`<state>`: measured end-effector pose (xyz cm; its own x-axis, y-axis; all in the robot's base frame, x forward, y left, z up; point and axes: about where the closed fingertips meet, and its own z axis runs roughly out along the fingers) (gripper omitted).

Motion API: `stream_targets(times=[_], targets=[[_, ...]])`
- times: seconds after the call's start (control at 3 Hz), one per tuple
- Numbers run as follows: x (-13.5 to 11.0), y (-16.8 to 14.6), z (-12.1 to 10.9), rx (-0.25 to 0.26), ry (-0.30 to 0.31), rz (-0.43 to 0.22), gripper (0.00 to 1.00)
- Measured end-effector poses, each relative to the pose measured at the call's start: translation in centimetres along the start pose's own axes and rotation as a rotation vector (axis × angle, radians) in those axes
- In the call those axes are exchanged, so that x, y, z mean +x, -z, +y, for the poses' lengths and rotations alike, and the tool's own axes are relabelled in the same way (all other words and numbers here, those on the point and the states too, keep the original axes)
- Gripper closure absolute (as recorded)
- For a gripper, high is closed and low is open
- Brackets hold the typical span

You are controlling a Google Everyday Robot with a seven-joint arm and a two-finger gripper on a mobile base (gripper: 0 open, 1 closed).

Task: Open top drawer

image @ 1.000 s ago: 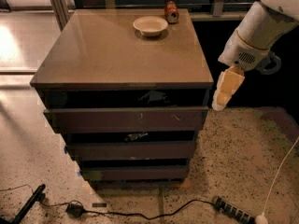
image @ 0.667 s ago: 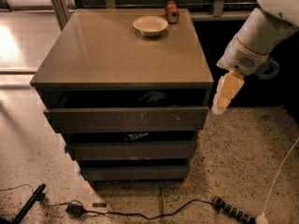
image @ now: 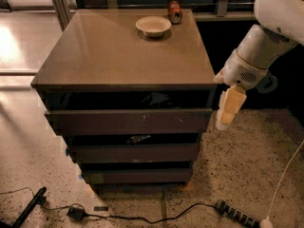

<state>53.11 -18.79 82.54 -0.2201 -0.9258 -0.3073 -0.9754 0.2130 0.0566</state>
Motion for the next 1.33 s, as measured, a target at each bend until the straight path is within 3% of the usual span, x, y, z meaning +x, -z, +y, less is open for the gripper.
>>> stream_targets(times=[0.33, 1.0, 1.33], targets=[[0.2, -1.5, 1.8, -0.066, 0.067, 0.016, 0.0], [0.5, -3.7, 2.3, -0.093, 0.087, 0.018, 0.0], [0.9, -5.4, 4.0, -0.117, 0.122, 0.027, 0.0]])
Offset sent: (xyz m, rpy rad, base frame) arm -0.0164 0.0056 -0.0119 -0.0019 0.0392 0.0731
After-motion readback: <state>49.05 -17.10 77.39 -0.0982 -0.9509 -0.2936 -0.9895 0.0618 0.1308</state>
